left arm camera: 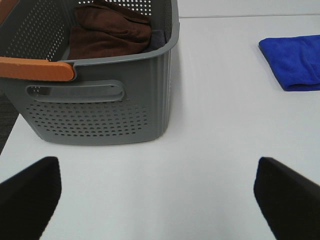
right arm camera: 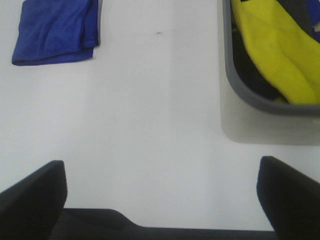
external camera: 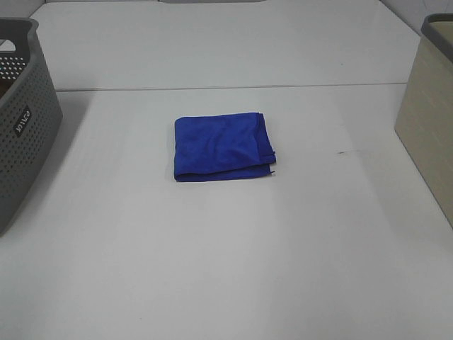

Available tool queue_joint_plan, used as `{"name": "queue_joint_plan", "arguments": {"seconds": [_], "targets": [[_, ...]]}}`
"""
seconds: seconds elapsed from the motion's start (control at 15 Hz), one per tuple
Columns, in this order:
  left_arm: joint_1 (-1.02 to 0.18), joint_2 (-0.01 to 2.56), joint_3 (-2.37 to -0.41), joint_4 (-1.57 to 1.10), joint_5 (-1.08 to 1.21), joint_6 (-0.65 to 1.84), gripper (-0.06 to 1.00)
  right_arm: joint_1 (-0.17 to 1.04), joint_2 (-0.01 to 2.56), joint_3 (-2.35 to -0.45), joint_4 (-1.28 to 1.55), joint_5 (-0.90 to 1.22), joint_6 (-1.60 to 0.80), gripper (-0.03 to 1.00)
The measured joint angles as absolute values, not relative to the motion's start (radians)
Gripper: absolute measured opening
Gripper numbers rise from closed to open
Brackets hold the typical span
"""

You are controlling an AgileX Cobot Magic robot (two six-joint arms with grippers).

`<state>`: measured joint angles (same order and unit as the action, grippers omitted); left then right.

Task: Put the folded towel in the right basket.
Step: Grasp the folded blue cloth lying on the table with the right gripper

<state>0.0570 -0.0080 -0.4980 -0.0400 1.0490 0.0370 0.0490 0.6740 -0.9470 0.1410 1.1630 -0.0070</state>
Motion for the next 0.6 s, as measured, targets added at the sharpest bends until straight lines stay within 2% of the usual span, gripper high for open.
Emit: {"name": "queue_joint_plan", "arguments": {"seconds": [0.13, 0.6], "targets": [[0.057, -0.008, -0.498, -0.040, 1.049, 0.037, 0.97, 0.049, 0.960, -1.159, 0.179, 1.135, -0.012, 0.98], [0.057, -0.008, -0.498, -0.040, 1.049, 0.037, 0.97, 0.057, 1.432, -1.298, 0.436, 0.976, -0.149, 0.97]]}}
